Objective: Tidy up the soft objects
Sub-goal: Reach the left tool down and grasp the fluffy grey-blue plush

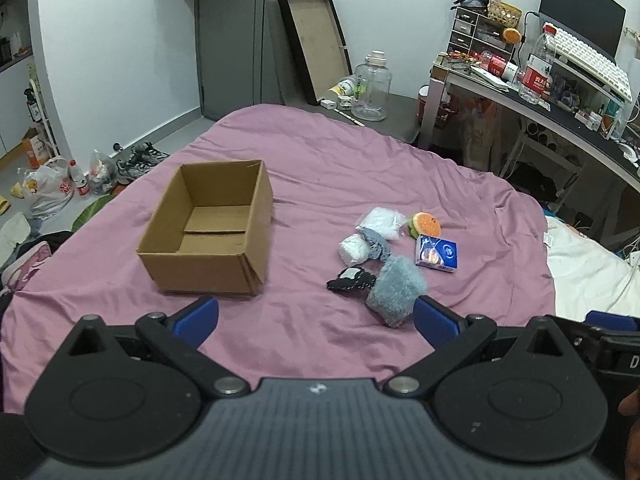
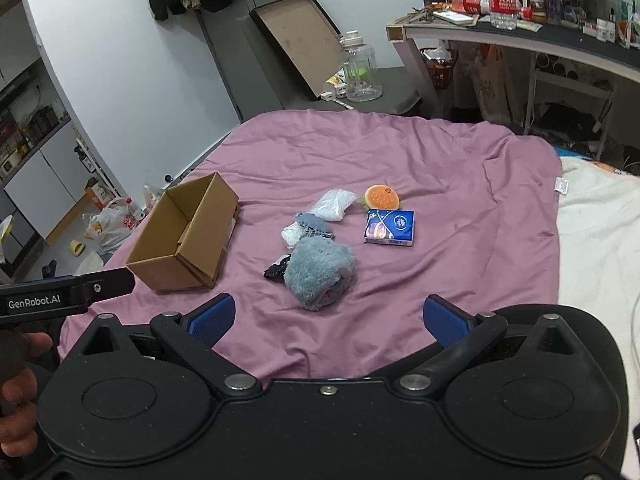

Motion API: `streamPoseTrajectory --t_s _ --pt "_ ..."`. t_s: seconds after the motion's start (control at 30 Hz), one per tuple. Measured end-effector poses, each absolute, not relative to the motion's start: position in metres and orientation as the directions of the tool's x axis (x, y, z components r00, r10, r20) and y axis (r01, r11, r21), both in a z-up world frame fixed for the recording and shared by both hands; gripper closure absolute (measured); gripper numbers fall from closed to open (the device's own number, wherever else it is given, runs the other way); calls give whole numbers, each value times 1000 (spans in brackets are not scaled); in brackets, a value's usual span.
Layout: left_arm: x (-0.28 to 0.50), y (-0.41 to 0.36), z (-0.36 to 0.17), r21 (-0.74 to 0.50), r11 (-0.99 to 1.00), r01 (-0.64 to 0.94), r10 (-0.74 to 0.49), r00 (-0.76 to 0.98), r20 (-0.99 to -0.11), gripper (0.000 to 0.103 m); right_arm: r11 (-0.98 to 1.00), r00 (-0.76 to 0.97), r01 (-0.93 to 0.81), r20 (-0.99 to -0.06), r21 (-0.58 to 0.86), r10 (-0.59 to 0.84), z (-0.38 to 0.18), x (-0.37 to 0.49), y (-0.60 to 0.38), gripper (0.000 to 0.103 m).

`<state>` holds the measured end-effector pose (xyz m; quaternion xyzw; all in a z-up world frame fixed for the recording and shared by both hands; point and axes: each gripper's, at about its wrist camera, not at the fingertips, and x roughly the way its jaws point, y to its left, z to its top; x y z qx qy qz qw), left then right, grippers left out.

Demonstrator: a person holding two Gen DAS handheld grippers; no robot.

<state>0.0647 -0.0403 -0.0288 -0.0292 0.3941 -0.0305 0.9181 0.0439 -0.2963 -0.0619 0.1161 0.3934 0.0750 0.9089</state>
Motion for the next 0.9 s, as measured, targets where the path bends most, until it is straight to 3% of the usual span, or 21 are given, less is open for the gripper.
streamPoseTrajectory --t_s 0.2,0.27,0.4,0.9 --pt "83 -49 -37 -88 995 55 -102 683 -724 2 944 662 -31 -701 327 265 -73 61 -301 15" --pt "89 -51 -40 -100 993 59 -114 678 -726 3 934 650 -25 -704 356 286 -78 67 -304 24" --pt "100 -58 -46 -105 991 77 -130 680 -722 6 914 636 9 -708 405 308 -86 76 -307 26" --pt "154 -73 -80 -153 978 140 -207 600 -773 26 831 608 164 -718 531 339 -124 110 -313 46"
